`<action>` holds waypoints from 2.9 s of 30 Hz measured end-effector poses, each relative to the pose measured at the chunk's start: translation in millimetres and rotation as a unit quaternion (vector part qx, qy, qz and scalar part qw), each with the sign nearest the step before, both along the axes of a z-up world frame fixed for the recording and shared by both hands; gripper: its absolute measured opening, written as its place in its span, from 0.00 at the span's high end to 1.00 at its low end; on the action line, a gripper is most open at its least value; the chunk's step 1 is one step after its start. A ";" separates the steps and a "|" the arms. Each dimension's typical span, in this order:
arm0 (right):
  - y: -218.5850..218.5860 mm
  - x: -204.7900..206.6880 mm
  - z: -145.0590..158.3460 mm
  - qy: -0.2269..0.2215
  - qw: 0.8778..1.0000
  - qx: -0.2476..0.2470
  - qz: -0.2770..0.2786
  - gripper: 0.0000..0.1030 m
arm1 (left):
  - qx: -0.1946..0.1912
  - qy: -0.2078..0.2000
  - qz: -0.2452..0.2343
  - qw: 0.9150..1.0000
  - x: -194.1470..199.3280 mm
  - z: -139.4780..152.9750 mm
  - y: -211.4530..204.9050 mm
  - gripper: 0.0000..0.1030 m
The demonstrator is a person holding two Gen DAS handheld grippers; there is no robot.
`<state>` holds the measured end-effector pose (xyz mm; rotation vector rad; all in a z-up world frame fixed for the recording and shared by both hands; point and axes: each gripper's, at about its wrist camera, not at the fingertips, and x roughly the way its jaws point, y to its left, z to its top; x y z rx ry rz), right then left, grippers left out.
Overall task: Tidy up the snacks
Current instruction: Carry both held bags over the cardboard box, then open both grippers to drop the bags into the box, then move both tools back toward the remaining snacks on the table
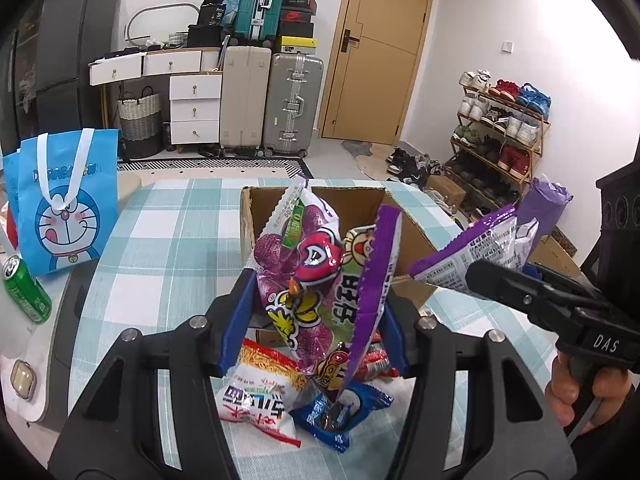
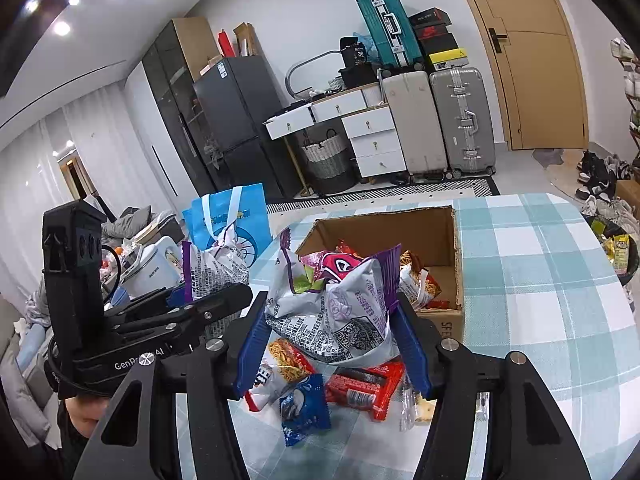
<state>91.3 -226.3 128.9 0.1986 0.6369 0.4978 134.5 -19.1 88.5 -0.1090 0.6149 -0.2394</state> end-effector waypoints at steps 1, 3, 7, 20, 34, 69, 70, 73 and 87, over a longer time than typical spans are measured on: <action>-0.7 2.1 -0.3 0.001 1.000 0.001 -0.002 0.42 | 0.003 0.000 0.002 1.000 2.9 0.2 -1.3 0.48; -2.4 5.7 -2.3 0.004 1.000 0.000 -0.006 0.42 | 0.009 0.000 0.004 1.000 7.9 0.4 -4.6 0.48; -7.8 13.6 -4.5 0.011 1.000 0.000 -0.017 0.42 | 0.020 -0.001 0.005 1.000 15.6 1.3 -11.6 0.48; -14.1 32.5 -12.0 0.024 0.999 0.003 -0.042 0.42 | 0.046 0.005 0.009 0.999 45.8 -3.7 -32.5 0.48; -7.9 48.3 -14.8 0.019 0.999 -0.012 -0.041 0.42 | 0.047 0.022 0.008 0.999 78.3 -22.0 -37.3 0.48; -16.6 77.0 -30.1 0.032 0.997 -0.027 -0.059 0.27 | 0.059 0.048 -0.004 0.997 123.0 -51.7 -37.6 0.44; -16.9 75.7 -29.1 0.029 0.997 -0.028 -0.059 0.27 | 0.058 0.048 -0.005 0.997 121.5 -50.8 -36.4 0.39; -20.7 71.6 -27.0 0.022 0.997 -0.026 -0.064 0.19 | 0.057 0.036 -0.003 0.998 114.3 -44.9 -33.7 0.21; -43.6 42.3 -28.0 0.033 0.995 -0.025 -0.086 0.01 | 0.060 0.036 0.018 0.997 56.5 -36.6 -13.0 0.18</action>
